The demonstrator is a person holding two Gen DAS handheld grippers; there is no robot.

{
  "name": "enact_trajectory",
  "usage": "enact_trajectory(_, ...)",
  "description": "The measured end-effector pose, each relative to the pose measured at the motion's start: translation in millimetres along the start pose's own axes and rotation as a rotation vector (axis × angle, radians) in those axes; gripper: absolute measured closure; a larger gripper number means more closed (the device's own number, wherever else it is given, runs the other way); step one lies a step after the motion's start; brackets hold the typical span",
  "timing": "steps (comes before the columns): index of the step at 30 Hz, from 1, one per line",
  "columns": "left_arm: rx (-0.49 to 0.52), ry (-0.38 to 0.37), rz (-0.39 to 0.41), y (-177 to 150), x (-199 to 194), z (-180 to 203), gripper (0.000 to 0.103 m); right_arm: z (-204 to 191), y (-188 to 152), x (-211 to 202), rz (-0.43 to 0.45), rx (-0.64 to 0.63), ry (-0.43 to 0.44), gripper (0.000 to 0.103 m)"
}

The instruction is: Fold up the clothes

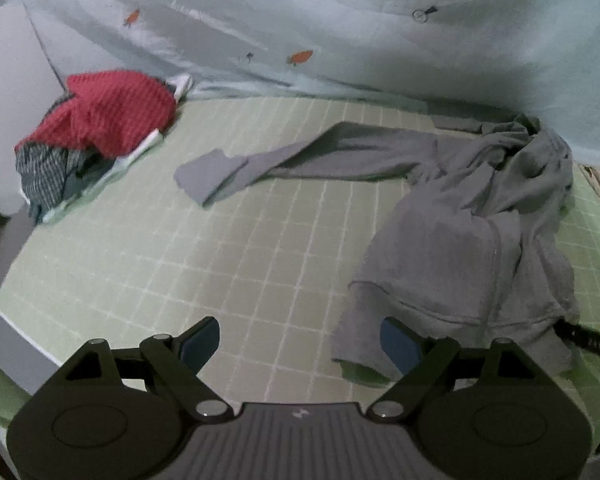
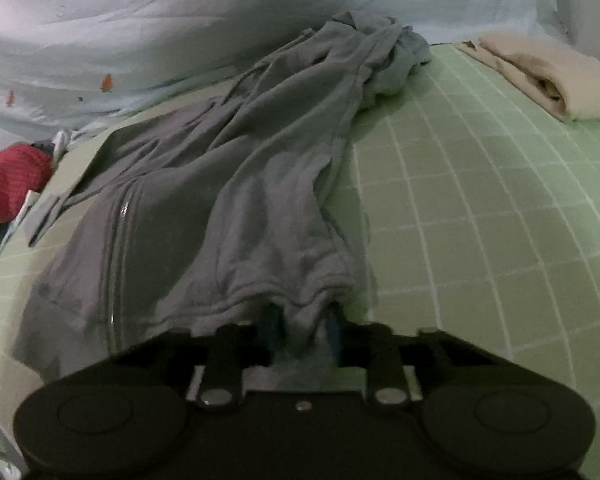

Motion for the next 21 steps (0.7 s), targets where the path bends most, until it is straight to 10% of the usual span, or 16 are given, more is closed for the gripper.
enact_trajectory(21, -0.112, -0.002, -0.056, 72, 68, -126, 0.015, 20, -23, -28, -0.035, 0.239, -0.484, 0.078)
Point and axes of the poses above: each gripper's, at about its wrist camera, not at the fingertips, and x roughly the way its jaws point, z to its right, y to its top, the point moved 6 cm from there along x, roughly the way its jaws point, and after that the axes turned 10 degrees about -y, right-handed, at the moved point
